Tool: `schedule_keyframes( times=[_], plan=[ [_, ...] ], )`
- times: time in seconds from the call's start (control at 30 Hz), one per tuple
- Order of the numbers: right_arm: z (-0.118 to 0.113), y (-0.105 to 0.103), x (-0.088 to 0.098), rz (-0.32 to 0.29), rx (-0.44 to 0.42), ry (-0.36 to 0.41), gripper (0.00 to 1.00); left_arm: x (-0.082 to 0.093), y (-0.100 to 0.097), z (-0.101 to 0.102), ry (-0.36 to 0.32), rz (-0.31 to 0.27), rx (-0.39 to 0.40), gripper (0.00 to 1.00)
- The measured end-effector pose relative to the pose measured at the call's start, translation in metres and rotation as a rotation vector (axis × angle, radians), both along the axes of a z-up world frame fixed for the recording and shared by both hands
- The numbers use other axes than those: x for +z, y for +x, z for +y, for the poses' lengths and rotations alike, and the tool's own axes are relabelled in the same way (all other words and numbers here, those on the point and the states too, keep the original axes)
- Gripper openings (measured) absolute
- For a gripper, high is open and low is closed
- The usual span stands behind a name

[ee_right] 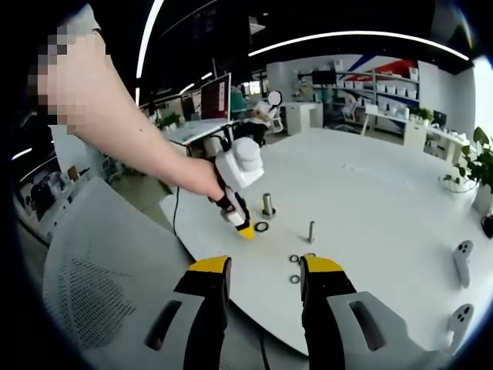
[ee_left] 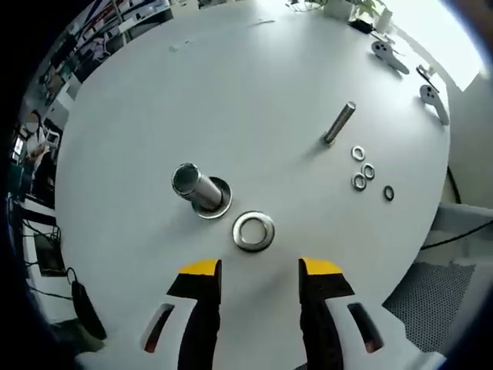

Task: Place the washer onto the threaded stud by aligning its center hole with the stud, sliding it down to the base, and recovering from edge contact or off-axis alignment until the washer reaches the visible bottom stop.

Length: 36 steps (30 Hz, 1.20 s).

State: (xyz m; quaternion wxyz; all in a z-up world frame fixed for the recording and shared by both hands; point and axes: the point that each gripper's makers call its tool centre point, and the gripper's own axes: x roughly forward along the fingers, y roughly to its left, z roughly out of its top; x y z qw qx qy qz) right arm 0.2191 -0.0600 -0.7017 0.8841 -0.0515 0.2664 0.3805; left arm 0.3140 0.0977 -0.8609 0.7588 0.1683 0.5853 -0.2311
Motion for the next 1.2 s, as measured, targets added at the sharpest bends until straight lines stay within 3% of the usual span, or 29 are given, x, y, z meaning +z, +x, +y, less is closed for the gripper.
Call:
schedule_keyframes(
  times=[0.23, 0.33, 0.53, 0.7, 1.03, 1.13, 1.2],
  plan=[
    [0.0, 0.0, -0.001, 0.002, -0.001, -0.001, 0.38, -0.007, -0.005, -0.005, 0.004, 0.021, 0.003, 0.4],
    [-0.002, 0.0, -0.002, 0.004, -0.008, -0.005, 0.38, -0.006, 0.001, -0.003, 0.009, -0.005, 0.012, 0.36],
    [-0.001, 0.001, -0.001, 0.002, -0.004, -0.004, 0.37, -0.005, 0.002, -0.003, 0.024, 0.005, -0.007, 0.37],
    [-0.001, 0.0, -0.002, 0.003, -0.001, -0.008, 0.37, 0.0, 0.011, 0.004, 0.049, -0.056, -0.001, 0.37],
    [-0.002, 0.001, -0.001, 0.001, -0.003, -0.009, 0.37, -0.007, 0.01, 0.002, 0.018, 0.004, 0.034, 0.37],
    [-0.002, 0.001, -0.001, 0.003, -0.004, -0.007, 0.37, -0.006, 0.012, 0.0, -0.036, 0.007, 0.132, 0.39],
    [-0.002, 0.0, -0.001, 0.002, -0.001, -0.007, 0.37, -0.006, 0.011, 0.001, -0.028, 0.007, 0.113, 0.39]
  ],
)
